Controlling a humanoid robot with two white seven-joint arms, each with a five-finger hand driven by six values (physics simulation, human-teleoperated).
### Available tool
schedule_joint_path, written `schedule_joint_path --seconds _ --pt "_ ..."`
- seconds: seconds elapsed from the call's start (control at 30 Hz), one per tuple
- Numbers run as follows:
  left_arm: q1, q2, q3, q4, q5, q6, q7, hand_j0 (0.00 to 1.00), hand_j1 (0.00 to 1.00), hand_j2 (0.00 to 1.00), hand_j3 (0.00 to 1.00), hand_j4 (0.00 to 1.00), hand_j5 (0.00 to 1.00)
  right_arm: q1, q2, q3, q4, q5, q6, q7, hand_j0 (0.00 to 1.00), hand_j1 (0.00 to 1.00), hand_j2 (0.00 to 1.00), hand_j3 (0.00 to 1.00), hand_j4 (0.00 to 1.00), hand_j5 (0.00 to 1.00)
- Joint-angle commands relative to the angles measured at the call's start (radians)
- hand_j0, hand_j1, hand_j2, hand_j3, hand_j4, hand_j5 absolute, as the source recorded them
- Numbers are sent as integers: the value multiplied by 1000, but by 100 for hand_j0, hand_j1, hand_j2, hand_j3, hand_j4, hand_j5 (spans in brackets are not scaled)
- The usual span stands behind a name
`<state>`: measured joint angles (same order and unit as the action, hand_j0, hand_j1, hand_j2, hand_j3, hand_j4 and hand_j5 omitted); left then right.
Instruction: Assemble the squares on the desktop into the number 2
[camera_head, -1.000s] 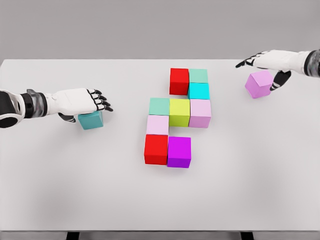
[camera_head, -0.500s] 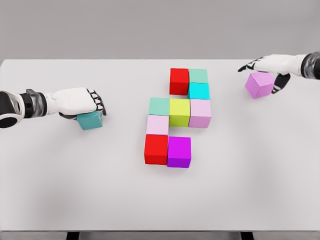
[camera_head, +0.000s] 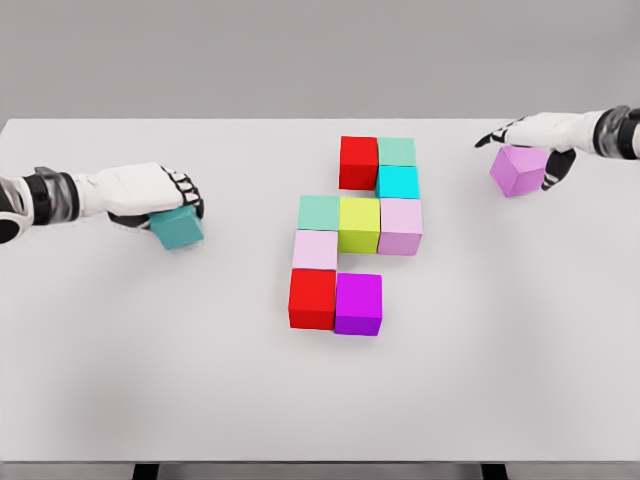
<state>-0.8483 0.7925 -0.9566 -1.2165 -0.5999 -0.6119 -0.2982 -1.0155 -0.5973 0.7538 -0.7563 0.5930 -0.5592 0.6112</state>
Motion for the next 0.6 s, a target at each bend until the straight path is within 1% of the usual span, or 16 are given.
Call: schedule_joint_path --seconds 0.0,0.03,0.07,0.13,0.2,0.27,0.3,0.37,0.43,0.47,0.5,0.53,0.57 --pt "-2 -6 2 25 68 1 4 51 51 51 51 51 51 0 4 13 3 -2 4 0 100 100 100 100 100 100" --pt "-6 -7 2 26 100 1 4 51 51 51 51 51 51 0 4 13 3 -2 4 0 100 100 100 100 100 100" --pt "-8 -9 1 29 149 1 2 51 51 51 51 51 51 0 4 15 5 -2 4 0 100 100 100 100 100 100" --pt "-9 -9 1 32 224 1 2 51 51 51 51 51 51 -6 11 15 28 -2 2 0 100 100 100 100 100 100" --pt "-20 -12 1 29 238 1 -1 51 51 51 51 51 51 -12 17 24 44 8 2 0 100 100 100 100 100 100" --pt "-20 -35 -1 31 264 1 -7 50 50 50 50 50 50 -15 25 26 55 10 2 0 100 100 100 100 100 100" --pt "-21 -50 -1 31 264 30 -28 50 50 50 50 50 50 -15 27 26 55 11 2 0 100 100 100 100 100 100" --pt "-35 -101 -1 29 266 127 -108 50 50 50 50 50 50 -15 27 26 55 18 2 0 100 100 100 100 100 100" --pt "-46 -139 -1 31 267 213 -150 50 50 50 50 50 50 -15 27 26 55 19 2 0 100 100 100 100 100 100" --pt "-58 -165 -1 29 269 268 -196 50 50 50 50 50 50 -15 28 27 57 19 4 0 100 100 100 100 100 100" --pt "-69 -200 -1 32 270 348 -246 50 50 50 50 50 50 -17 28 26 63 25 4 0 100 100 100 100 100 100" --pt "-74 -216 -1 31 270 385 -263 50 50 50 50 50 50 -17 34 26 69 31 4 0 100 100 100 100 100 100" --pt "-84 -233 -1 31 272 440 -300 50 50 50 50 50 50 -26 47 26 95 39 4 0 100 100 100 100 100 100"
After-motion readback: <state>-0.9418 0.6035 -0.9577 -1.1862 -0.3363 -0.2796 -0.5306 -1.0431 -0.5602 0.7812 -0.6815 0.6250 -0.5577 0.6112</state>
